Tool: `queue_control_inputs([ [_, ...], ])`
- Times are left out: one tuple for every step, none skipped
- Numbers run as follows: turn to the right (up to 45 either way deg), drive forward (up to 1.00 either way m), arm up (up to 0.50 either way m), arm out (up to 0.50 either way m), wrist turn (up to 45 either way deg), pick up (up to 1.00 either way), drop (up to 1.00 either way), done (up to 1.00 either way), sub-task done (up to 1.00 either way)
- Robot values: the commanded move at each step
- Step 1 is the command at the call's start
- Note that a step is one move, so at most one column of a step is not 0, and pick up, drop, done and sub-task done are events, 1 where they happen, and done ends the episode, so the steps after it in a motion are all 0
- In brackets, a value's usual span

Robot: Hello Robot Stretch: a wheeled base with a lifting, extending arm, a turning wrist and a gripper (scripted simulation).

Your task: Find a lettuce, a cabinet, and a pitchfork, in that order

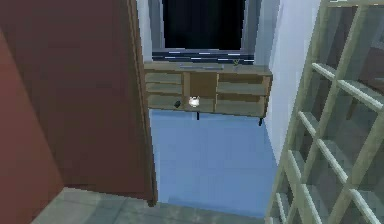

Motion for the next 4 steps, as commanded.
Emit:
queue_control_inputs([
  [3.0,0.0,0.0,0.0,0.0,0.0,0.0,0.0,0.0],
  [-45.0,0.0,0.0,0.0,0.0,0.0,0.0,0.0,0.0],
  [-45.0,0.0,0.0,0.0,0.0,0.0,0.0,0.0,0.0],
  [-36.0,0.0,0.0,0.0,0.0,0.0,0.0,0.0,0.0],
])
